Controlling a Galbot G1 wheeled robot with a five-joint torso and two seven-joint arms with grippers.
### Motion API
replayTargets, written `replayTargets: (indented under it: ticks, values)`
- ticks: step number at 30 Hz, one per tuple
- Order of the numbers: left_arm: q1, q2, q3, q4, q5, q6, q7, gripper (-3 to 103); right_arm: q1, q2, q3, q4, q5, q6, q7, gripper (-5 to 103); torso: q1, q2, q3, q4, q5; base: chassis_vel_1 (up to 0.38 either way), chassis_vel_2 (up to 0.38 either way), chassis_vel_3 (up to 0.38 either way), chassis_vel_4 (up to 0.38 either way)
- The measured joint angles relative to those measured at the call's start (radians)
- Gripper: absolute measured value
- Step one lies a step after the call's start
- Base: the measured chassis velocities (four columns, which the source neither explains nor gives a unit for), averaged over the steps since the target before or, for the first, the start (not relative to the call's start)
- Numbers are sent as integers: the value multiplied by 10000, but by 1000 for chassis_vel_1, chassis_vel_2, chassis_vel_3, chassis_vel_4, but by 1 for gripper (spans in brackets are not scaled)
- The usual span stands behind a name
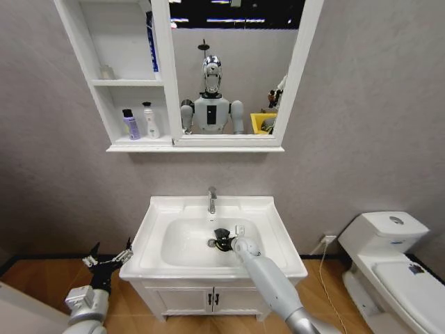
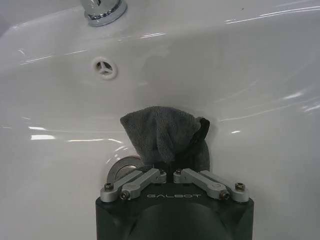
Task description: Move facial cleanser and shampoo from washbasin to cabinet, then wipe washbasin with towel.
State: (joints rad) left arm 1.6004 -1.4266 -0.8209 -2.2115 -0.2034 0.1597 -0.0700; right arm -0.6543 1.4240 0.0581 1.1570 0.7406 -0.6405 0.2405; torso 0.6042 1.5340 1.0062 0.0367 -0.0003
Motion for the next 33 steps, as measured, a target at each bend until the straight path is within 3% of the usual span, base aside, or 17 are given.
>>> replayTargets:
  ticks: [12, 16, 24, 30, 31, 33]
  values:
    - [0, 0, 0, 0, 0, 0, 0, 100, 461, 1327, -528, -1162, -780, 697, -599, 2, 1, 0, 0, 10, 3, 0, 0, 0, 0]
    - [0, 0, 0, 0, 0, 0, 0, 100, 474, 1386, -542, -1168, -792, 711, -604, 2, 1, 0, 0, 11, 3, 0, 0, 0, 0]
    - [0, 0, 0, 0, 0, 0, 0, 100, 235, 812, -247, -808, -698, 476, -379, 2, 1, 0, -1, 9, 7, 0, 0, 0, 0]
    - [0, 0, 0, 0, 0, 0, 0, 100, -69, 60, -99, -140, -257, 252, 15, 2, 0, 0, -1, 7, 7, 0, 0, 0, 0]
    - [0, 0, 0, 0, 0, 0, 0, 100, -194, -405, 17, 282, 5, 181, 193, 2, 0, 0, 0, 2, 3, 0, 0, 0, 0]
    - [0, 0, 0, 0, 0, 0, 0, 100, -193, -458, 26, 331, 58, 171, 202, 2, 1, 0, 0, 2, 2, 0, 0, 0, 0]
